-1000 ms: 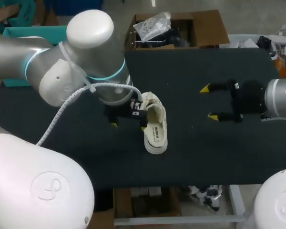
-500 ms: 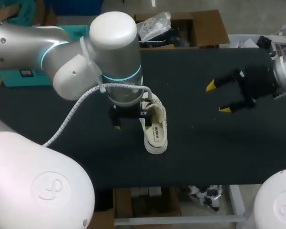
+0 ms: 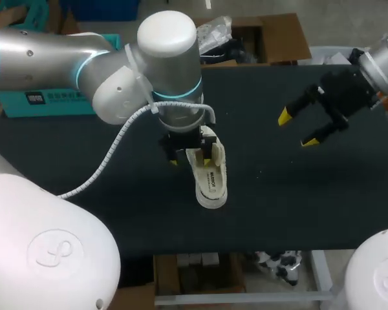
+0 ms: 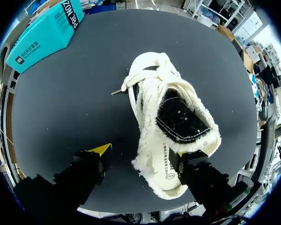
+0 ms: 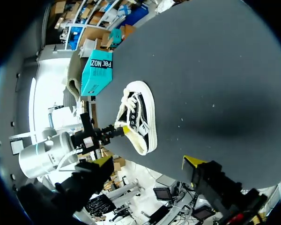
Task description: Open the shoe tongue, take the insole out of the shoe, put the insole back into the shoe, and pack the shoe into the shoebox
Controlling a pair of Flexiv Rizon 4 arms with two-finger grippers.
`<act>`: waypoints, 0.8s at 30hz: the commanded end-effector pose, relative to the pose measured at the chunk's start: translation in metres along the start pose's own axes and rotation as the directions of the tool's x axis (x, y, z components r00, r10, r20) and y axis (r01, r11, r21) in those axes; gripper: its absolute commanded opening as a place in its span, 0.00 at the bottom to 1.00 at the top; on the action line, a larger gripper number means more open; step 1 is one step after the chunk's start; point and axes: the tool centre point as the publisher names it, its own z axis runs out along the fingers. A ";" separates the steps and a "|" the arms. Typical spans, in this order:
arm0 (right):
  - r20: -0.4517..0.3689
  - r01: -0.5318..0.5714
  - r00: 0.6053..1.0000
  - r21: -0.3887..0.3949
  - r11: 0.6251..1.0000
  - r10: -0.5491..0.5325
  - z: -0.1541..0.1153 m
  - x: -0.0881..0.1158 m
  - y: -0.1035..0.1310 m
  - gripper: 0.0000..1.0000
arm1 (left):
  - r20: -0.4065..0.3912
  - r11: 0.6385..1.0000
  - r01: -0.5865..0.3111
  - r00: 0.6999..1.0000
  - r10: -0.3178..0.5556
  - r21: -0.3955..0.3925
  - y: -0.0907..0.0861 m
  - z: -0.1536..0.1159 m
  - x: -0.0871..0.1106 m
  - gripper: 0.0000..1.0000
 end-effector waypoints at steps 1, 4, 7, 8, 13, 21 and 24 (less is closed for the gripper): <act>0.004 -0.001 1.000 0.017 1.000 0.001 -0.001 0.001 0.002 1.00 | -0.017 1.000 0.005 1.000 -0.006 -0.025 -0.012 0.013 0.000 0.17; 0.004 -0.001 1.000 0.017 1.000 0.001 -0.001 0.001 0.002 1.00 | -0.018 1.000 0.009 1.000 -0.010 -0.026 -0.015 0.017 0.001 0.00; 0.004 -0.001 1.000 0.017 1.000 0.001 -0.001 0.001 0.002 1.00 | -0.018 0.999 0.019 1.000 -0.020 -0.027 -0.022 0.023 0.002 0.00; 0.004 -0.001 1.000 0.017 1.000 0.001 -0.001 0.001 0.002 1.00 | -0.019 0.999 0.022 1.000 -0.022 -0.030 -0.023 0.025 0.002 0.00; 0.004 -0.001 1.000 0.017 1.000 0.001 -0.001 0.001 0.002 1.00 | -0.038 0.998 0.024 0.999 -0.026 -0.057 -0.025 0.022 0.003 0.00; 0.004 -0.001 1.000 0.017 1.000 0.001 -0.001 0.001 0.002 1.00 | -0.017 0.998 -0.009 1.000 0.008 -0.057 -0.022 0.014 0.009 0.00; 0.004 -0.001 1.000 0.017 1.000 0.001 -0.001 0.001 0.002 1.00 | -0.038 0.998 -0.044 0.998 0.043 -0.033 -0.022 0.010 0.009 0.00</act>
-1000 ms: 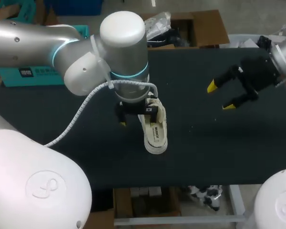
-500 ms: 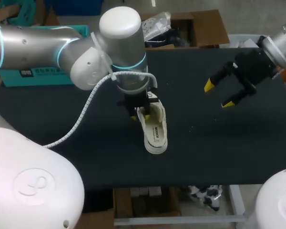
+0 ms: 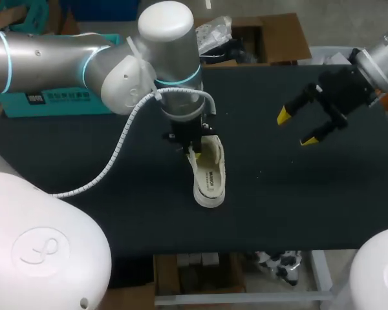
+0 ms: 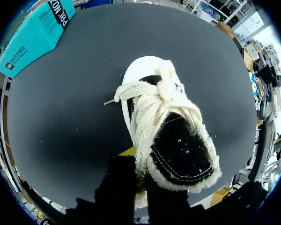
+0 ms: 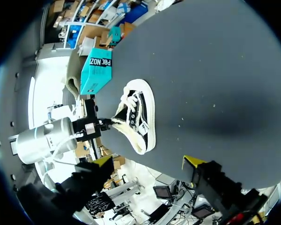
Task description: Open the shoe tongue, take the insole out of the shoe, put the insole back into the shoe, and pack the shoe into the shoebox
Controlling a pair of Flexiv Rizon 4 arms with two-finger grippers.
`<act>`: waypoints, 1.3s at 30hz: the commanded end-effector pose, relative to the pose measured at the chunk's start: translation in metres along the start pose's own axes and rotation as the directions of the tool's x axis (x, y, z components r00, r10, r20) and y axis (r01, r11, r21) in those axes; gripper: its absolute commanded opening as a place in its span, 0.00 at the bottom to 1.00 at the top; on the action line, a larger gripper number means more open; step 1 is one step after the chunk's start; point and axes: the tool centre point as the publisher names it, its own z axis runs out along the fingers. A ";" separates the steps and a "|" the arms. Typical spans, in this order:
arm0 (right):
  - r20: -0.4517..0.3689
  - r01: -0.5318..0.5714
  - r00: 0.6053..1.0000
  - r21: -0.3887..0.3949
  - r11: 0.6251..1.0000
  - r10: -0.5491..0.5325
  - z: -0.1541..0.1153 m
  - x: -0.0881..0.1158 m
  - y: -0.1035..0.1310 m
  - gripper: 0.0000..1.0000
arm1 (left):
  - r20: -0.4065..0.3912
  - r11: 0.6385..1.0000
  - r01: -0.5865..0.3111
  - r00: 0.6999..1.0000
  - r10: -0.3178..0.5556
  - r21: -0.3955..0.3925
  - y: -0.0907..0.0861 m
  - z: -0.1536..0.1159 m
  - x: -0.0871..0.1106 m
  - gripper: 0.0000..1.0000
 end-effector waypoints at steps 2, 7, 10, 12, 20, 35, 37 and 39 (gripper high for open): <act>0.001 -0.001 1.000 0.001 1.000 0.001 -0.001 0.000 0.000 1.00 | -0.019 0.996 -0.067 0.998 0.068 0.053 0.003 -0.011 -0.002 0.00; 0.081 0.319 0.942 0.102 0.942 -0.327 -0.011 0.009 0.001 1.00 | -0.093 0.981 -0.165 0.980 0.175 0.101 -0.001 -0.023 -0.017 0.00; 0.099 0.429 0.889 0.161 0.889 -0.447 -0.021 0.004 -0.001 1.00 | -0.106 0.963 -0.228 0.964 0.244 0.142 -0.004 -0.033 -0.027 0.00; 0.131 0.501 0.839 0.197 0.843 -0.529 -0.028 0.003 -0.007 1.00 | -0.109 0.947 -0.272 0.950 0.293 0.170 -0.007 -0.040 -0.034 0.00; 0.138 0.715 0.631 0.276 0.642 -0.763 -0.044 -0.010 -0.030 1.00 | -0.124 0.865 -0.452 0.866 0.484 0.220 -0.016 -0.076 -0.057 0.00; 0.230 0.810 0.422 0.339 0.479 -0.877 -0.051 -0.002 -0.020 1.00 | 0.091 0.658 -0.678 0.716 0.692 0.329 -0.020 -0.179 -0.056 0.00; 0.270 0.828 0.320 0.386 0.407 -0.908 -0.056 -0.002 -0.017 1.00 | 0.097 0.649 -0.681 0.711 0.696 0.339 -0.023 -0.187 -0.061 0.00; 0.265 0.857 0.225 0.405 0.319 -0.938 -0.061 -0.006 -0.013 1.00 | 0.098 0.640 -0.685 0.706 0.702 0.348 -0.028 -0.195 -0.068 0.00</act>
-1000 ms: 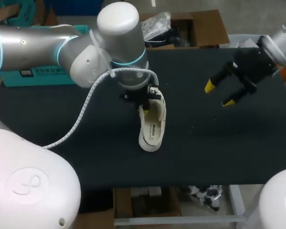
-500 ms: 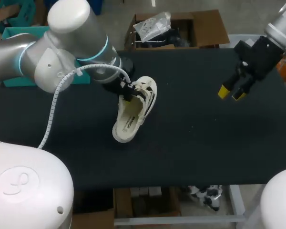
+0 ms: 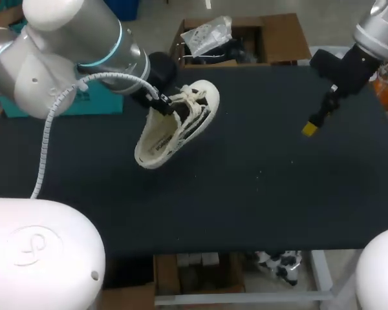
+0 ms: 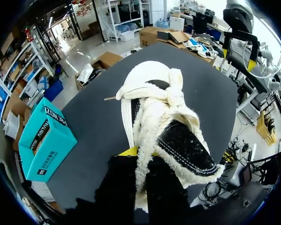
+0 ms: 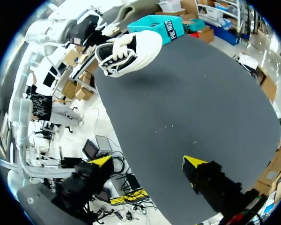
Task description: Open the shoe tongue, take the insole out of the shoe, put the insole back into the shoe, and pack the shoe into the shoebox
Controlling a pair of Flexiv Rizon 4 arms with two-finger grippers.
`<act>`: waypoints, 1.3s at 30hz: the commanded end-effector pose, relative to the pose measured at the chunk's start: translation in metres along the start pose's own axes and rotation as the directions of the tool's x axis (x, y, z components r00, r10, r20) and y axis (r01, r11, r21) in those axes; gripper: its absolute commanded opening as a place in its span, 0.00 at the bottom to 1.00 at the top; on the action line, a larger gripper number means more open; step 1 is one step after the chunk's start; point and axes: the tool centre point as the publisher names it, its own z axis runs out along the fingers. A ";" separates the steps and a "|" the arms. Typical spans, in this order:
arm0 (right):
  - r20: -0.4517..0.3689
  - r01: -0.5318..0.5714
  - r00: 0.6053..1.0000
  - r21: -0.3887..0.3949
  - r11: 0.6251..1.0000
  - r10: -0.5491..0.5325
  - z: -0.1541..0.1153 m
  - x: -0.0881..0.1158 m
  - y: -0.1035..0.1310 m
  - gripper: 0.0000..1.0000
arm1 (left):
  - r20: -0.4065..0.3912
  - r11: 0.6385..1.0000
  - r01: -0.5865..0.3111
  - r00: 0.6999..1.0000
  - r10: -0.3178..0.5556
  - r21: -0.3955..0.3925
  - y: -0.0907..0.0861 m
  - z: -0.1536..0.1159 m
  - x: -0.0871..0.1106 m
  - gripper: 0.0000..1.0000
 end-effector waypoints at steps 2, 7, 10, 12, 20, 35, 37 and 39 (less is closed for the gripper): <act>0.221 0.305 0.923 0.083 0.949 -0.316 -0.008 -0.002 -0.002 1.00 | 0.018 1.000 -0.014 1.000 0.014 0.005 -0.003 -0.043 -0.019 0.00; 0.298 0.408 0.850 0.148 0.901 -0.434 -0.013 -0.007 -0.008 1.00 | 0.048 0.998 -0.062 0.997 0.062 -0.003 -0.004 -0.049 -0.053 0.00; 0.293 0.521 0.777 0.199 0.830 -0.558 -0.012 -0.011 -0.010 1.00 | 0.045 0.995 -0.095 0.995 0.094 0.010 -0.003 -0.054 -0.080 0.00; 0.293 0.521 0.777 0.199 0.830 -0.558 -0.012 -0.011 -0.010 1.00 | 0.043 0.993 -0.115 0.993 0.114 0.016 -0.004 -0.057 -0.101 0.00; 0.293 0.521 0.777 0.199 0.830 -0.558 -0.012 -0.011 -0.010 1.00 | 0.058 0.973 -0.227 0.973 0.225 0.032 -0.015 -0.074 -0.203 0.00; 0.205 0.526 0.781 0.291 0.799 -0.589 -0.015 -0.018 0.017 1.00 | 0.098 0.944 -0.329 0.940 0.326 0.009 -0.007 -0.077 -0.376 0.00; 0.167 0.529 0.783 0.329 0.783 -0.599 -0.017 -0.020 0.023 1.00 | 0.102 0.943 -0.332 0.938 0.331 -0.013 -0.003 -0.069 -0.398 0.00; 0.147 0.537 0.774 0.362 0.762 -0.615 -0.018 -0.022 0.027 1.00 | 0.103 0.942 -0.333 0.937 0.334 -0.029 -0.003 -0.059 -0.413 0.00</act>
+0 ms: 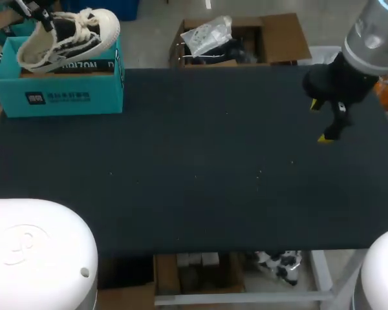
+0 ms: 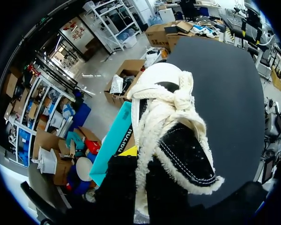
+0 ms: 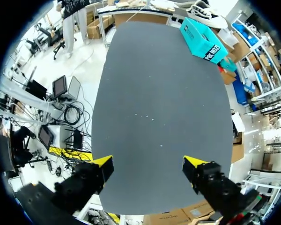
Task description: Open the shoe tongue, take the insole out of the shoe, put the insole back into the shoe, and pack the shoe into the shoebox
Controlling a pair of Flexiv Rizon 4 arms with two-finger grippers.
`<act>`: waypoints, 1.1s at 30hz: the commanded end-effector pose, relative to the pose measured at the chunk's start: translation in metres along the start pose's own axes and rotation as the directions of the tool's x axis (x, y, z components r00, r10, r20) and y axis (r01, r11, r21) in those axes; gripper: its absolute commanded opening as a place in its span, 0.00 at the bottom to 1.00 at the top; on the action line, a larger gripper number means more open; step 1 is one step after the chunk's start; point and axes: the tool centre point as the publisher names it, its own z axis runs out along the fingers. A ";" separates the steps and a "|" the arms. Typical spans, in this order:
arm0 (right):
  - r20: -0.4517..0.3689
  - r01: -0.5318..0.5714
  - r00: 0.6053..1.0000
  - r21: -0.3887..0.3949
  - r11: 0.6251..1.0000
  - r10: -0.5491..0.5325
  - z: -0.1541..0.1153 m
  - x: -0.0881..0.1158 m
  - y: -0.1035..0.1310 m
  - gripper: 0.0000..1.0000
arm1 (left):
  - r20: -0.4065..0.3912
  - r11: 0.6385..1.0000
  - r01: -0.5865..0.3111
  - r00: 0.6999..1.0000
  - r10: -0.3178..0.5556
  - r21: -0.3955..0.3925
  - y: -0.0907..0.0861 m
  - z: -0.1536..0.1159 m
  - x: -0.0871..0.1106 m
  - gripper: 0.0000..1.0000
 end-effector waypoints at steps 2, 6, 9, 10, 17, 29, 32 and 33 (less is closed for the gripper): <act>-0.125 0.052 0.991 0.116 0.992 -0.038 -0.006 -0.026 0.017 1.00 | -0.076 1.000 -0.010 0.997 0.008 -0.025 0.008 0.040 -0.064 0.00; -0.153 0.140 0.981 0.124 0.982 -0.121 -0.003 -0.028 0.020 1.00 | -0.065 0.998 -0.034 0.997 0.030 -0.050 0.013 0.064 -0.084 0.00; -0.153 0.140 0.981 0.124 0.982 -0.121 -0.003 -0.028 0.020 1.00 | -0.058 0.996 -0.054 0.997 0.050 -0.066 0.021 0.081 -0.095 0.00; -0.153 0.140 0.981 0.124 0.982 -0.121 -0.003 -0.028 0.020 1.00 | -0.049 0.996 -0.057 0.997 0.053 -0.070 0.026 0.087 -0.097 0.00; -0.153 0.140 0.981 0.124 0.982 -0.121 -0.003 -0.028 0.020 1.00 | -0.084 0.987 -0.129 0.989 0.122 -0.094 0.060 0.133 -0.091 0.00; -0.153 0.140 0.981 0.124 0.982 -0.121 -0.003 -0.028 0.020 1.00 | -0.220 0.950 -0.272 0.947 0.236 -0.152 0.091 0.196 -0.061 0.00; -0.153 0.140 0.981 0.124 0.982 -0.121 -0.003 -0.028 0.020 1.00 | -0.260 0.939 -0.299 0.933 0.250 -0.172 0.093 0.214 -0.054 0.00; -0.153 0.140 0.981 0.124 0.982 -0.121 -0.003 -0.028 0.020 1.00 | -0.276 0.934 -0.311 0.926 0.257 -0.176 0.093 0.218 -0.052 0.00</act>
